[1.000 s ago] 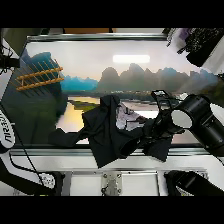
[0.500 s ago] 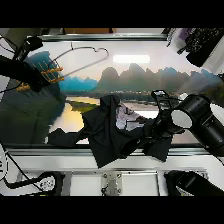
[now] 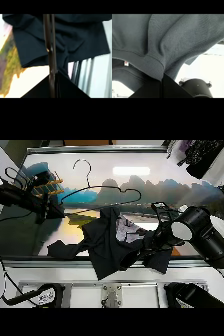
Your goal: Fold the clothes and pants, and hang the long-sleeved shirts on hangers.
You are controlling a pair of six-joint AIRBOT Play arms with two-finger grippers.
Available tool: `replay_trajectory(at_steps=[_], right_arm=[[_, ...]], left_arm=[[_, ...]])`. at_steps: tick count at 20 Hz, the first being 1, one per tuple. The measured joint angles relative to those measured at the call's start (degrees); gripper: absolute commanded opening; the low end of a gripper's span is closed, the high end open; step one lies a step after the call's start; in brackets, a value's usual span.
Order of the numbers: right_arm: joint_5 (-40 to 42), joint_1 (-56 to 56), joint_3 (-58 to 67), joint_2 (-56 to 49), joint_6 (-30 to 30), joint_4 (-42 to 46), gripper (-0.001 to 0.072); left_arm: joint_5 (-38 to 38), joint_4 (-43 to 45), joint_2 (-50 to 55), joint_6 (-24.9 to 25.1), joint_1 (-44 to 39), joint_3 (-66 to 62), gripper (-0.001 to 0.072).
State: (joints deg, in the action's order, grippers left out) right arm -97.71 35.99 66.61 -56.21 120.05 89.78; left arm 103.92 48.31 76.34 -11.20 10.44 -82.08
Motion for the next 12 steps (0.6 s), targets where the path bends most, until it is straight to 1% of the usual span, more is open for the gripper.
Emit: replay_trajectory(at_steps=[5,12], right_arm=[[0.0,0.0,0.0,0.0,0.0,0.0,0.0017],[0.22,0.0,0.0,-0.35,0.0,-0.02,0.0017]], left_arm=[[0.72,-2.43,-6.03,4.42,1.57,10.86,0.0012],[0.59,-3.21,-14.45,6.16,1.95,21.66,0.0012]])
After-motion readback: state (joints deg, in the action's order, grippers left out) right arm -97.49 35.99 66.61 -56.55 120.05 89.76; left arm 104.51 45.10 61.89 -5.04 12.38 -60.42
